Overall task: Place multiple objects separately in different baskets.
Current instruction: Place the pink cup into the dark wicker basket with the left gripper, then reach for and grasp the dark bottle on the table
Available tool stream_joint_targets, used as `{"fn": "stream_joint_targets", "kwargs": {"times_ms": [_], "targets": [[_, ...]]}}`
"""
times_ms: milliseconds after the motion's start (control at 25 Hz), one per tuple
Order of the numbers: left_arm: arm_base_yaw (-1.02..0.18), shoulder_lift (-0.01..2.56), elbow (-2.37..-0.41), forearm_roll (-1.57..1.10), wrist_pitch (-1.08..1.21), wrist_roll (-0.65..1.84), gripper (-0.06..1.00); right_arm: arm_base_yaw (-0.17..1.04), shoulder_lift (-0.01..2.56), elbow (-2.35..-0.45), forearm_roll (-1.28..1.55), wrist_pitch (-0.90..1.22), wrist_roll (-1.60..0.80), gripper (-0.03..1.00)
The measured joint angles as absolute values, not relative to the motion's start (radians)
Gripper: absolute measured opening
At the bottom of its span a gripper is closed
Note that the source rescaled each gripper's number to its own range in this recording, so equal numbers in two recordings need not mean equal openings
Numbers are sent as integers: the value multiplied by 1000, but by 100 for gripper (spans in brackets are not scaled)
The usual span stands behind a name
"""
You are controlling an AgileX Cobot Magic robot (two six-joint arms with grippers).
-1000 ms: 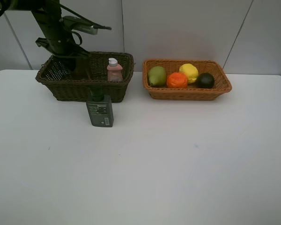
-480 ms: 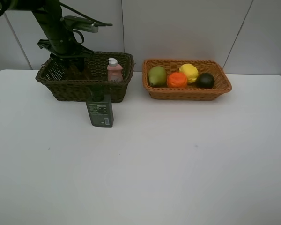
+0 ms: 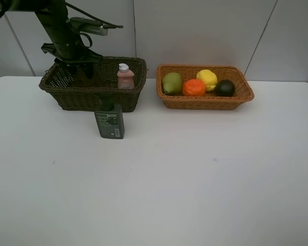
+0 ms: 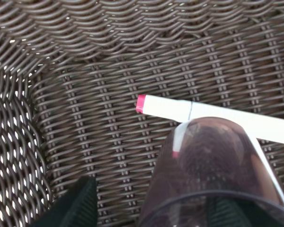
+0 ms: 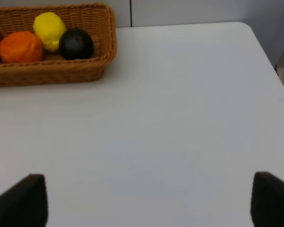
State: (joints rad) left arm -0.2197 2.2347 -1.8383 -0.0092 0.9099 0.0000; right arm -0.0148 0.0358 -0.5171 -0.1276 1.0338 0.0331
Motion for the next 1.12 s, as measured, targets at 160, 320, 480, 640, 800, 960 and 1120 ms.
{"fn": "stream_joint_targets", "kwargs": {"times_ms": [160,320,480,640,800,960,1120], "targets": [[-220,2202,-1838,-9,929,0,66,-15,36,-517,-128,1034,33,88],[-220,2136,-1838,-12,969,0,66,-15,36,-517,-128,1034,33,88],[-220,2048,-1838,-11,1014,0,66,-15,36,-517,-128,1034,33,88],[-220,1954,-1838,-12,1066,0,66,-15,36,-517,-128,1034,33,88],[-223,1861,-1838,-12,1130,36,66,-15,36,-517,-128,1034,33,88],[-253,1797,-1839,-12,1209,191,66,-15,36,-517,-128,1034,33,88],[-316,1760,-1839,-25,1212,474,66,-15,36,-517,-128,1034,33,88]]}}
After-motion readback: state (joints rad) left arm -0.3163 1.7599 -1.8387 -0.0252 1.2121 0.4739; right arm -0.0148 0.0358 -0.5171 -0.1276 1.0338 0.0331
